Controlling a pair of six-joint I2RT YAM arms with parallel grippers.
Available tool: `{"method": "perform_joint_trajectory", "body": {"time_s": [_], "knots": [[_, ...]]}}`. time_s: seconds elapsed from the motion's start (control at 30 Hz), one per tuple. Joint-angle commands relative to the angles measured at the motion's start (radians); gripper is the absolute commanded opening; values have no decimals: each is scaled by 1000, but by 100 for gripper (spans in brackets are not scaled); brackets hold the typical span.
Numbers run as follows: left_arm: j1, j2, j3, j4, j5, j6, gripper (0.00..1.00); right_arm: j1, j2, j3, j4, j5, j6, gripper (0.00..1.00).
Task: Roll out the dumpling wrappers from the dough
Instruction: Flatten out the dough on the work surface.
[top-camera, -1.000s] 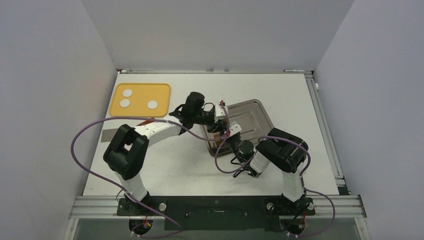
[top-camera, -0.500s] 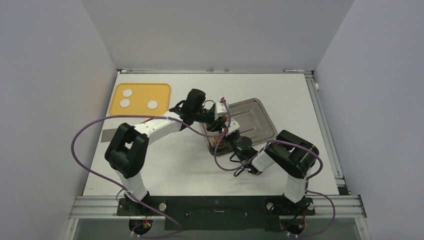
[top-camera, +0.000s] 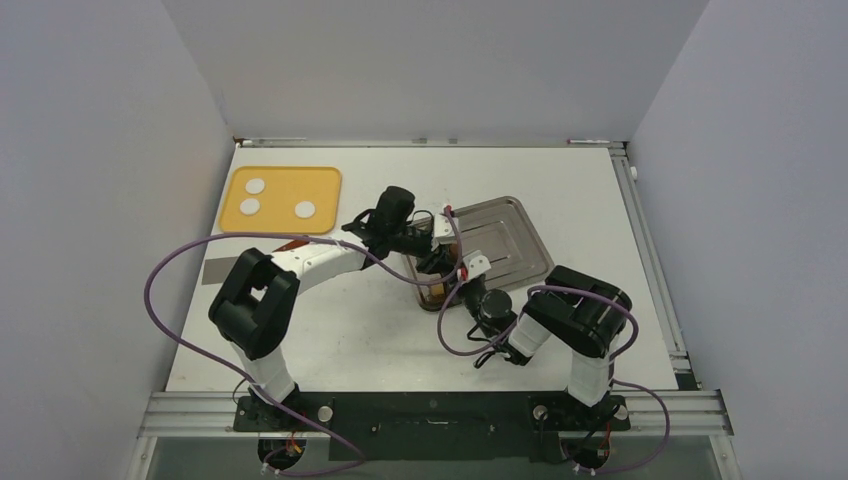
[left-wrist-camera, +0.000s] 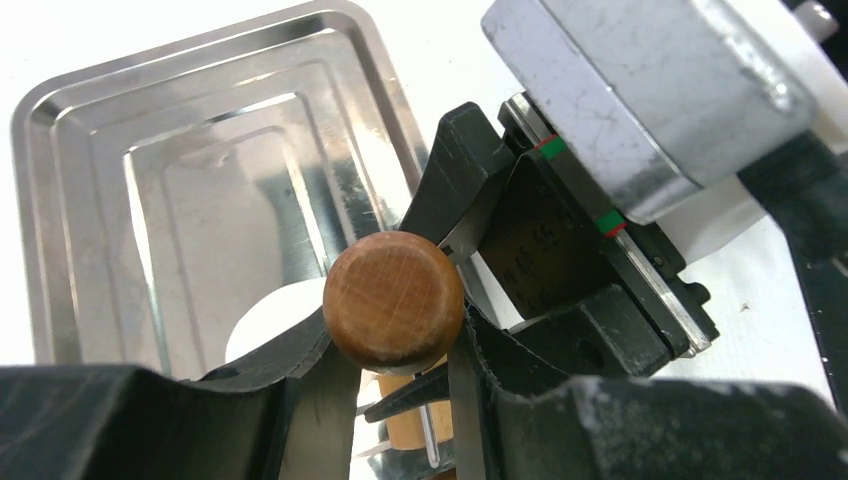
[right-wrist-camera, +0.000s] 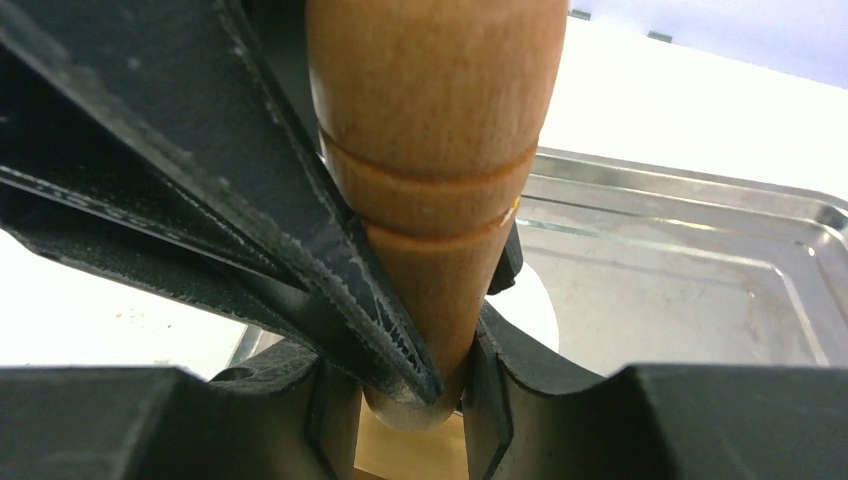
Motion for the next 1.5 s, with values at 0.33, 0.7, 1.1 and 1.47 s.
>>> {"method": "perform_joint_trajectory", "body": {"time_s": [0.33, 0.7, 1.1, 1.47], "knots": [[-60, -13, 63, -374, -3, 40, 0, 84, -77, 38, -472, -100, 76, 8], [-62, 28, 462, -705, -19, 160, 0, -4, -191, 313, -555, -111, -123, 8], [-51, 221, 553, -611, -61, 158, 0, -123, -37, 359, -607, -149, -229, 8], [-49, 251, 296, -474, -50, 145, 0, -100, 49, 158, -533, -211, -60, 8]]}}
